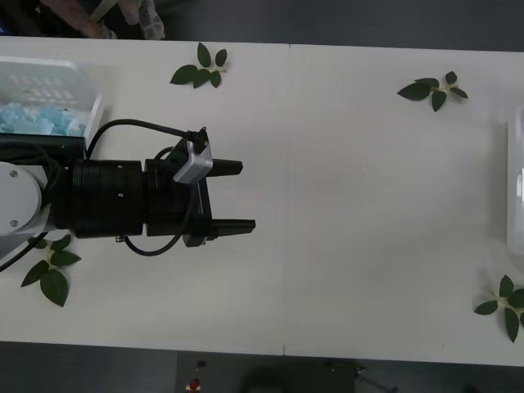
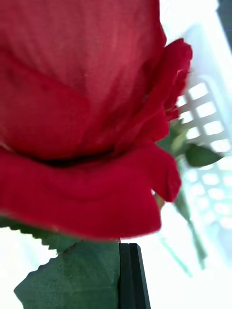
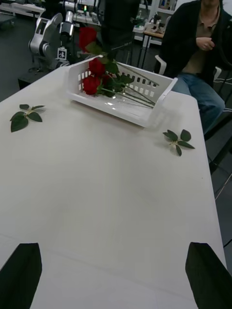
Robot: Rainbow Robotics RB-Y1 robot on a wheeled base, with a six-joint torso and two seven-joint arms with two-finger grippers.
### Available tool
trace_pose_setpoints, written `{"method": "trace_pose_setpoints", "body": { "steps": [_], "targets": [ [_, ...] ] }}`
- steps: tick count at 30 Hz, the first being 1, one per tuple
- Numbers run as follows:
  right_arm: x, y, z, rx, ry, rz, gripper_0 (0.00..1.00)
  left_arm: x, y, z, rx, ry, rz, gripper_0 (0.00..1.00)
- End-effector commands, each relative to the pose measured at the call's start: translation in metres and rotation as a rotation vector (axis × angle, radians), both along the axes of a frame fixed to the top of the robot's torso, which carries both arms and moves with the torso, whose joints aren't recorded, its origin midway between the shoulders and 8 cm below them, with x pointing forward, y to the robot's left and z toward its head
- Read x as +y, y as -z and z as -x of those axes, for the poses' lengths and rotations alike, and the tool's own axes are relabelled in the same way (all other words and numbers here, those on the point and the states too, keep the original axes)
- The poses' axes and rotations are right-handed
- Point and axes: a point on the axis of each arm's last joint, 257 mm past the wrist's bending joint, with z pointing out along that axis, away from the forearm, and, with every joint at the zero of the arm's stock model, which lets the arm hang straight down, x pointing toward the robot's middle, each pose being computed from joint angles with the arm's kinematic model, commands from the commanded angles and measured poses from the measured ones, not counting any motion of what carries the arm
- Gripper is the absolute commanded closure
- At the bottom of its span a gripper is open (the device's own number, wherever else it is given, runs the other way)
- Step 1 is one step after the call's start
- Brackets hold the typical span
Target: Put the red flowers into the right box and the blue flowers into the left box
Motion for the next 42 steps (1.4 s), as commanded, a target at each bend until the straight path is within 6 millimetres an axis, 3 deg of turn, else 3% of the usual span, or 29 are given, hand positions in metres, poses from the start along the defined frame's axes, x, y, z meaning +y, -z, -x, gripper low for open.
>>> {"method": "trace_pose_setpoints", "body": {
  "steps": [1, 6, 8, 11, 13, 17, 21, 24, 27, 31, 37, 42],
  "targets": [
    [-0.012, 0.007, -0.008, -0.006, -0.035, 0.042, 1.0, -0.002, -0.012, 0.003, -0.038, 0.013, 0.004, 0.13],
    [-0.023, 0.022, -0.011, -0.007, -0.047, 0.098, 0.98, -0.002, -0.012, 0.003, -0.038, 0.013, 0.004, 0.13],
    [-0.026, 0.024, -0.014, -0.002, -0.068, 0.143, 0.6, -0.002, -0.012, 0.003, -0.038, 0.013, 0.004, 0.13],
    [-0.024, 0.025, -0.016, -0.001, -0.081, 0.153, 0.32, -0.002, -0.012, 0.003, -0.038, 0.013, 0.004, 0.13],
    [-0.022, 0.026, -0.017, -0.004, -0.086, 0.144, 0.21, -0.002, -0.012, 0.003, -0.038, 0.013, 0.004, 0.13],
    [-0.016, 0.029, -0.019, -0.005, -0.098, 0.128, 0.12, -0.002, -0.012, 0.003, -0.038, 0.013, 0.004, 0.14],
    [-0.01, 0.028, -0.023, -0.011, -0.114, 0.12, 0.11, -0.002, -0.012, 0.003, -0.038, 0.013, 0.004, 0.13],
    [0.005, 0.025, -0.031, -0.034, -0.149, 0.078, 0.09, -0.002, -0.012, 0.003, -0.038, 0.013, 0.004, 0.14],
    [0.031, 0.018, -0.044, -0.06, -0.237, 0.032, 0.08, -0.002, -0.012, 0.003, -0.038, 0.013, 0.004, 0.14],
    [0.085, 0.001, -0.062, -0.09, -0.402, -0.023, 0.08, -0.002, -0.012, 0.003, -0.038, 0.013, 0.004, 0.14],
    [0.189, -0.034, -0.07, -0.159, -0.75, -0.026, 0.07, -0.002, -0.012, 0.003, -0.038, 0.013, 0.004, 0.13],
    [0.3, -0.048, -0.045, -0.206, -1.121, 0.002, 0.07, -0.002, -0.012, 0.003, -0.038, 0.013, 0.004, 0.13]
  ]
}}
